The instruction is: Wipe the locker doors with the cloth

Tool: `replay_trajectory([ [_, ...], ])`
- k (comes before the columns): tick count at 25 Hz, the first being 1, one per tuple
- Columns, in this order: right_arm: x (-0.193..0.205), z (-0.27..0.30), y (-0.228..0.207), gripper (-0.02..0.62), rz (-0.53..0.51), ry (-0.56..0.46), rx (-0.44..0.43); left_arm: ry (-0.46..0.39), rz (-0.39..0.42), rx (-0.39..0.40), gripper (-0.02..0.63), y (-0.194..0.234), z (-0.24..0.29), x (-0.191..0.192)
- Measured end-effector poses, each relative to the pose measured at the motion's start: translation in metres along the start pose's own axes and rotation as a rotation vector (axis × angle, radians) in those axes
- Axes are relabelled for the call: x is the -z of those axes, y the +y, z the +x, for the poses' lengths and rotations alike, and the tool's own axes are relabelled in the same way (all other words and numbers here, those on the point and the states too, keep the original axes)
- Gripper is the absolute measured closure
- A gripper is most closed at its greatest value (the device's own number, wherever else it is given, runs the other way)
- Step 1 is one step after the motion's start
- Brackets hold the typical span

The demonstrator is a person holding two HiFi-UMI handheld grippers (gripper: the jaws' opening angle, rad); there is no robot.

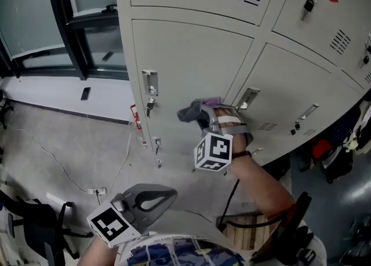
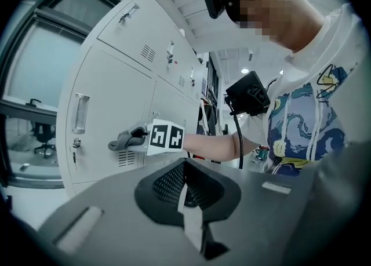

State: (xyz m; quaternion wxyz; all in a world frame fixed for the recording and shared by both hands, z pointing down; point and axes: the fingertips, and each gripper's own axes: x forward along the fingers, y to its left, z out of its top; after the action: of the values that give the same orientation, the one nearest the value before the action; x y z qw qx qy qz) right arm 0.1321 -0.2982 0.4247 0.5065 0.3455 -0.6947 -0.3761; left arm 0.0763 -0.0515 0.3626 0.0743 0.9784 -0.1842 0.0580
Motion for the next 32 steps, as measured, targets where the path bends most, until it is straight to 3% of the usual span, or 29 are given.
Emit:
replay_trajectory([
  [13, 0.029, 0.057, 0.11, 0.482, 0.034, 0.079, -0.228, 0.012, -0.007, -0.013, 0.604, -0.004, -0.004, 0.005],
  [18, 0.027, 0.048, 0.11, 0.48, 0.022, 0.088, -0.27, 0.011, 0.007, -0.017, 0.604, -0.004, -0.008, 0.008],
  [21, 0.003, 0.012, 0.067, 0.48, 0.023, 0.039, -0.198, 0.006, -0.002, -0.017, 0.604, -0.002, -0.01, 0.01],
  [26, -0.044, -0.053, -0.052, 0.48, 0.013, -0.079, 0.043, -0.009, -0.015, -0.001, 0.604, 0.002, -0.008, 0.007],
  [32, -0.083, -0.116, -0.175, 0.48, 0.012, -0.15, 0.311, -0.012, -0.012, 0.026, 0.604, 0.004, -0.006, 0.009],
])
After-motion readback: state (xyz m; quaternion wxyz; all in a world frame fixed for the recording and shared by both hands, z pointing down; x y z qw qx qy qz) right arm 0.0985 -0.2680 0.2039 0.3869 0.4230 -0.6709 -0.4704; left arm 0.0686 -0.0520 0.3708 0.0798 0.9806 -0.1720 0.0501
